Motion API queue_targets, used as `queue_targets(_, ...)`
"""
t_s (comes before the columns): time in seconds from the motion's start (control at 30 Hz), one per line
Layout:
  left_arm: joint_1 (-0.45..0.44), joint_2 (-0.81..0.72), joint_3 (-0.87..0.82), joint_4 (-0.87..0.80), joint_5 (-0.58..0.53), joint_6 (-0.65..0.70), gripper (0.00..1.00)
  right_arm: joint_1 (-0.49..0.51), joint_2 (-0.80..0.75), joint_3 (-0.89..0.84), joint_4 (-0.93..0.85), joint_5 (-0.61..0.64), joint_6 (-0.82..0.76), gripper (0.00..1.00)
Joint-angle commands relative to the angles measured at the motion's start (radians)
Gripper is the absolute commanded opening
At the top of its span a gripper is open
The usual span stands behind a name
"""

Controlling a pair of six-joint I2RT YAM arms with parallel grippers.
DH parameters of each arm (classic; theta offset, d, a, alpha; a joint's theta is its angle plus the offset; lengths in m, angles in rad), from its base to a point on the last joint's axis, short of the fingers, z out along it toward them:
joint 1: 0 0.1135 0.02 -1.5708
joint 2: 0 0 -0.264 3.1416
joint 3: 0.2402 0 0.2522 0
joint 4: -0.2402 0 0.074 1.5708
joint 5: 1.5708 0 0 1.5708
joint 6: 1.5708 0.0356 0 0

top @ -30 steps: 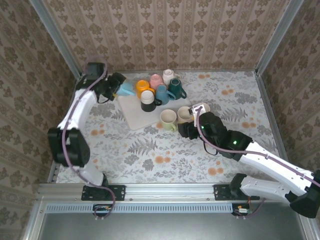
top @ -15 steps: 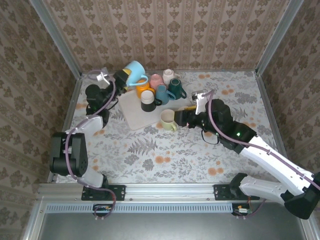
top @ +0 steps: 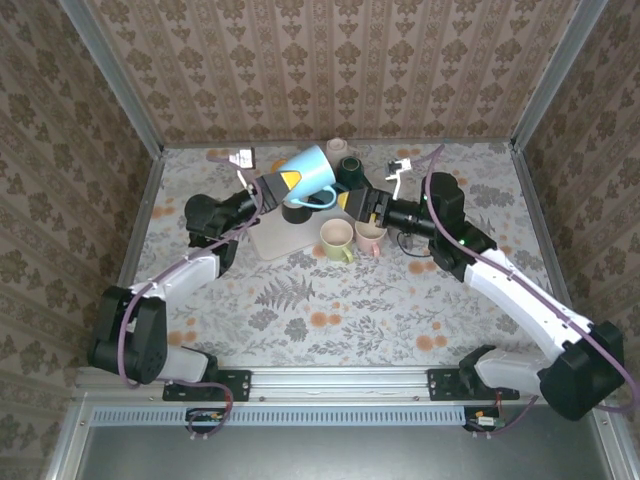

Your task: Turn the mug right side up

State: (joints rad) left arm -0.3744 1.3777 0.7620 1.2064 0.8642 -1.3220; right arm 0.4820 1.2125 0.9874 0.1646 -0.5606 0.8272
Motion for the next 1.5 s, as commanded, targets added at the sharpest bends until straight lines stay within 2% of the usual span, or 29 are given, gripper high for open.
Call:
queue_targets(0.0,-0.012,-0.047,-0.004,0.101,0.017,0.057,0.39,0.0,0.048,0.014,0.19,-0.173,0.115,0.76)
queue_targets(0.27,-0.017,-0.056,-0.025,0.101,-0.001,0.07,0.39,0.017,0.071,-0.003,0.289,-0.191,0.152,0.53)
queue_targets(0.5,-0.047,-0.062,-0.021,0.101,-0.016,0.073,0.38,0.036,0.094,-0.024,0.365,-0.183,0.198,0.45)
queue_targets(0.7,-0.067,-0.071,-0.027,0.101,-0.028,0.072,0.41,0.044,0.091,-0.039,0.406,-0.162,0.223,0.18)
queue_targets(0.73,-0.067,-0.073,-0.03,0.1,-0.028,0.073,0.44,0.044,0.086,-0.041,0.406,-0.158,0.223,0.13)
queue_targets(0.83,-0.065,-0.08,-0.038,0.094,-0.029,0.072,0.62,0.044,0.068,-0.048,0.394,-0.148,0.214,0.02)
queue_targets(0.93,-0.058,-0.093,-0.053,0.054,-0.043,0.088,0.83,0.045,0.045,-0.048,0.354,-0.134,0.191,0.0)
queue_targets(0.97,-0.055,-0.103,-0.064,0.031,-0.053,0.104,0.99,0.044,0.032,-0.047,0.331,-0.124,0.176,0.0)
queue_targets(1.0,-0.049,-0.115,-0.073,-0.003,-0.059,0.123,1.0,0.045,0.018,-0.046,0.303,-0.109,0.157,0.0)
queue_targets(1.13,-0.019,-0.182,-0.088,-0.186,-0.062,0.221,1.0,0.044,-0.052,-0.039,0.16,-0.044,0.052,0.0)
queue_targets(1.23,0.017,-0.296,-0.082,-0.507,-0.132,0.403,1.0,0.049,-0.098,-0.019,0.017,0.011,-0.05,0.0)
queue_targets(1.3,0.016,-0.386,-0.013,-0.899,-0.272,0.638,1.0,0.072,-0.108,0.021,-0.131,0.06,-0.169,0.0)
queue_targets(1.37,0.001,-0.429,0.061,-1.173,-0.444,0.817,1.0,0.13,-0.1,0.078,-0.279,0.143,-0.294,0.0)
queue_targets(1.47,0.011,-0.44,0.162,-1.443,-0.71,0.913,1.0,0.257,-0.051,0.169,-0.483,0.346,-0.46,0.0)
